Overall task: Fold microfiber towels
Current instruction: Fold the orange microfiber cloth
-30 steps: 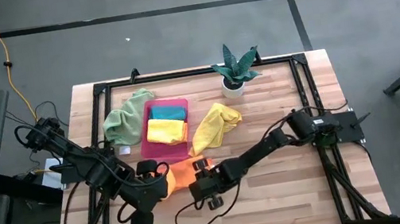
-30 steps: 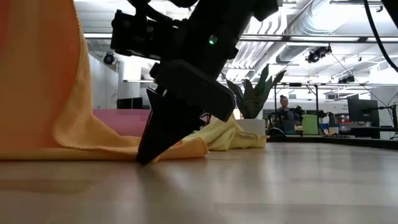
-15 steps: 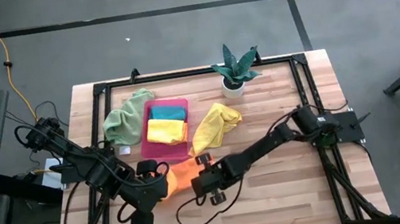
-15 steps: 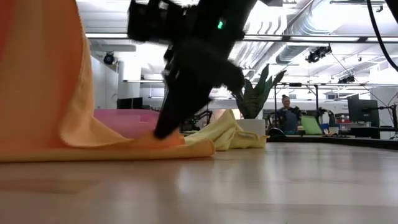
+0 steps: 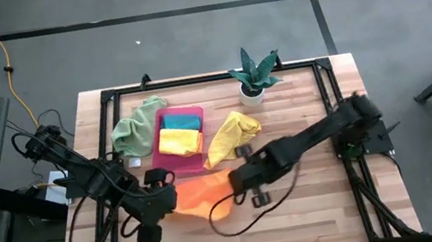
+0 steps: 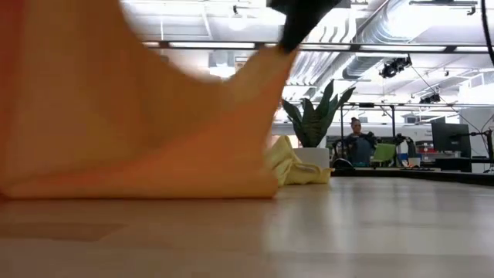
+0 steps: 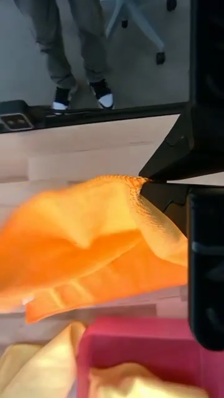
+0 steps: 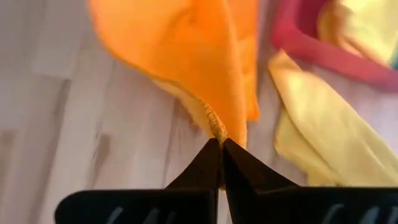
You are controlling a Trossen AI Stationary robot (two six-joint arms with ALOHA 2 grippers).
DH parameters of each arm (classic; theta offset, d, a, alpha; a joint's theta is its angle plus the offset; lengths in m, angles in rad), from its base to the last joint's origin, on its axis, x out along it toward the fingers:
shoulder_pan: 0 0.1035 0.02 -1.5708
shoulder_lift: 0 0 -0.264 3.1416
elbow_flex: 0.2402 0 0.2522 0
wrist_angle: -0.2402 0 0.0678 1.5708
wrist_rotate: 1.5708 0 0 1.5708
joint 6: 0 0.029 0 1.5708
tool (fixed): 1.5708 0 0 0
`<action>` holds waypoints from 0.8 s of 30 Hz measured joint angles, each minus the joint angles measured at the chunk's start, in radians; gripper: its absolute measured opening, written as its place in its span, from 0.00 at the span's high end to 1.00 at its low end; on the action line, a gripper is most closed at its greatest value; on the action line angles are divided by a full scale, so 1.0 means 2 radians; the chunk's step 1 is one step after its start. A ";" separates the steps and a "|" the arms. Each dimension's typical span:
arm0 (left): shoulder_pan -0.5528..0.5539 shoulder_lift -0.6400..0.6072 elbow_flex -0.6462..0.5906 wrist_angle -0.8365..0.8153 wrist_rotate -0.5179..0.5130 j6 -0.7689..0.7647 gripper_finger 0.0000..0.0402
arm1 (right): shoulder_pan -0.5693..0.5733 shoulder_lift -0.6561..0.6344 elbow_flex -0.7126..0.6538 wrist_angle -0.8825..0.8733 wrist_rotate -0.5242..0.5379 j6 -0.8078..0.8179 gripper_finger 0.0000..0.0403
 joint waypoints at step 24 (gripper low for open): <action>0.167 -0.039 0.000 0.095 0.042 0.166 1.00 | 0.091 -0.257 0.000 -0.277 0.144 0.344 1.00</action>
